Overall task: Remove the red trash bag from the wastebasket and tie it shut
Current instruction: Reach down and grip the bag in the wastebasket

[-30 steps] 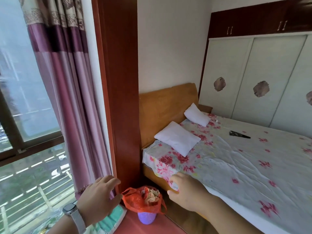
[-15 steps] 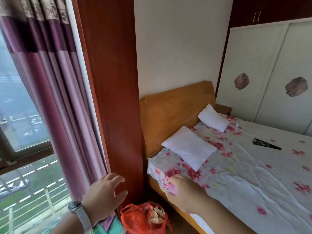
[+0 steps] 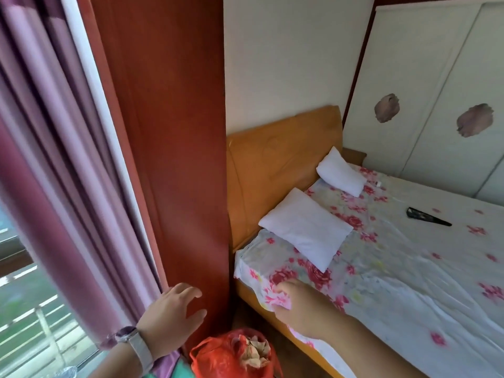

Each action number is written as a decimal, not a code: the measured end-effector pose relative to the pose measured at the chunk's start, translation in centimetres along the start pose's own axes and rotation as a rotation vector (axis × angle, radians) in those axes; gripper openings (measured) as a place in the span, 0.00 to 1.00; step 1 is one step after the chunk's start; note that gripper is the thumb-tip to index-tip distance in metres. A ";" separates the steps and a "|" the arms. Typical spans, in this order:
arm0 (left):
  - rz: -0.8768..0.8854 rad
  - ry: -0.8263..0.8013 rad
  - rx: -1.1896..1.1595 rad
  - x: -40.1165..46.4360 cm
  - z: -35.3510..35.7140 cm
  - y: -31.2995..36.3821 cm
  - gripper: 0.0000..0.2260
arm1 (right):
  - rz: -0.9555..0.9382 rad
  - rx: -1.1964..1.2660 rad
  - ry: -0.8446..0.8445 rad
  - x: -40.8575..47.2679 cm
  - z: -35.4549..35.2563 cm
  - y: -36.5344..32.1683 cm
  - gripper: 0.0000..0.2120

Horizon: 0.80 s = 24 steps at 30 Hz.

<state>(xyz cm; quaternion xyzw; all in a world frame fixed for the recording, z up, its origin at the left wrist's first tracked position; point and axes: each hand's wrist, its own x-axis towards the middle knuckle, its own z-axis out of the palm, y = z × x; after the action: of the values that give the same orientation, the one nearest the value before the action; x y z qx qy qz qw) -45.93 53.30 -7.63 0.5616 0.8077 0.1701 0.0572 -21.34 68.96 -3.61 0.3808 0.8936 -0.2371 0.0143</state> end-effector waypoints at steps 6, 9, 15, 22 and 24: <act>-0.049 -0.170 -0.102 8.2 3.4 -8.3 0.21 | 0.123 0.036 -0.064 9.5 3.1 -1.4 0.23; -0.117 -0.258 -0.191 11.3 6.8 -11.3 0.19 | 0.187 0.065 -0.112 12.5 5.7 -0.6 0.22; -0.386 -0.498 -0.352 14.1 17.4 -15.0 0.10 | 0.330 0.176 -0.207 18.5 12.8 4.8 0.20; -0.726 -0.651 -0.495 13.2 33.8 -19.2 0.16 | 0.504 0.353 -0.303 24.0 25.7 13.8 0.07; -0.882 -0.675 -0.537 12.1 39.3 -21.1 0.16 | 0.616 0.438 -0.300 24.9 30.0 16.8 0.08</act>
<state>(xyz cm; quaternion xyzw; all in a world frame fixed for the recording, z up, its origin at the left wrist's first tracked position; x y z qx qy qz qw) -57.91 66.25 -50.38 0.1638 0.8302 0.1409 0.5140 -32.14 82.74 -42.29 0.5859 0.6540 -0.4595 0.1336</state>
